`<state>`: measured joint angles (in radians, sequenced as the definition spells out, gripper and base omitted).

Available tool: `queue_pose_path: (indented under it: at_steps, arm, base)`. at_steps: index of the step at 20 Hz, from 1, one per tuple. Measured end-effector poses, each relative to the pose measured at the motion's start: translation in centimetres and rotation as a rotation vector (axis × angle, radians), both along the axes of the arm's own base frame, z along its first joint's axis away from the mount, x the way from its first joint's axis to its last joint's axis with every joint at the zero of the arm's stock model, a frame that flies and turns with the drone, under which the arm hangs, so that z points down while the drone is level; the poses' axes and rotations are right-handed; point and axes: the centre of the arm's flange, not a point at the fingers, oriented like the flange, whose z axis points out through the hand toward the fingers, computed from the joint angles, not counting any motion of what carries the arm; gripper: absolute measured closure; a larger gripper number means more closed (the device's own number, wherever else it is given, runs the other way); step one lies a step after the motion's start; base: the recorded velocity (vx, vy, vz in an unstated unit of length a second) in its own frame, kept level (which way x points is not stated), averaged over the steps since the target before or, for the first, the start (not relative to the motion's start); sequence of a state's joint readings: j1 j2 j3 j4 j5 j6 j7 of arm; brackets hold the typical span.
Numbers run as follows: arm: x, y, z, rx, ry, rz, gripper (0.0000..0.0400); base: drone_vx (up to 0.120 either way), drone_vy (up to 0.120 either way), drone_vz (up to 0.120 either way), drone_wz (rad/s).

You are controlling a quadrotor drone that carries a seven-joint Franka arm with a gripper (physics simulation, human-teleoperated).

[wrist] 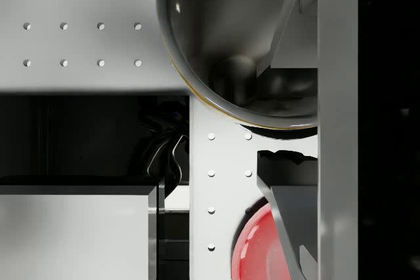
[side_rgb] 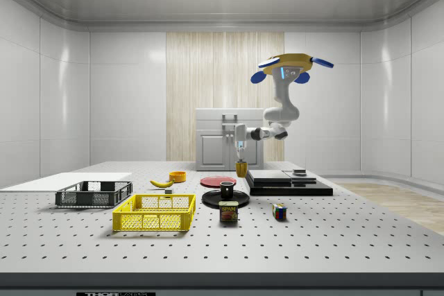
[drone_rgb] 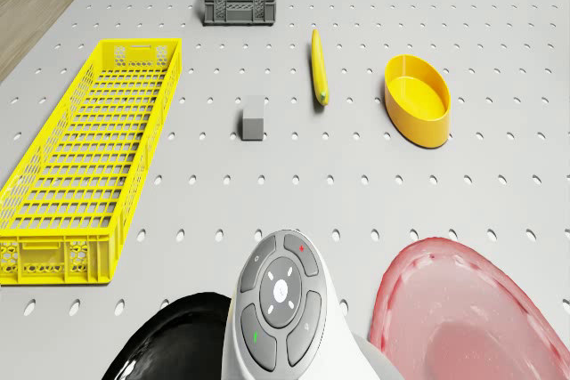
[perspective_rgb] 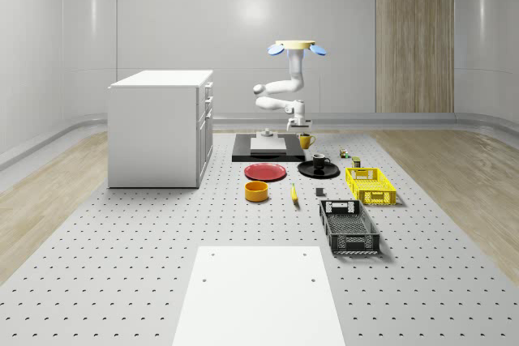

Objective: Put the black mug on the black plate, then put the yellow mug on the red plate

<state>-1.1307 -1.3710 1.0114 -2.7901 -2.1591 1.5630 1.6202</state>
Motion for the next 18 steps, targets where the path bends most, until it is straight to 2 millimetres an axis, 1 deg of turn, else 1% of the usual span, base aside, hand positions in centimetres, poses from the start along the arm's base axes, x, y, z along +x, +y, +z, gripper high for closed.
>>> queue_pose_path:
  at_steps: [7,10,11,18]
  arm:
    - [0.0,0.0,0.0,0.0,0.0,0.0,0.029]
    - [0.0,0.0,0.0,0.0,0.0,0.0,0.029]
    - [0.0,0.0,0.0,0.0,0.0,0.0,0.029]
    - [0.0,0.0,0.0,0.0,0.0,0.0,0.029]
  base:
    - [0.114,-0.12,0.0,0.0]
    - [0.0,-0.12,0.0,0.0]
    - [0.08,-0.12,0.0,0.0]
    - [0.12,-0.12,0.0,0.0]
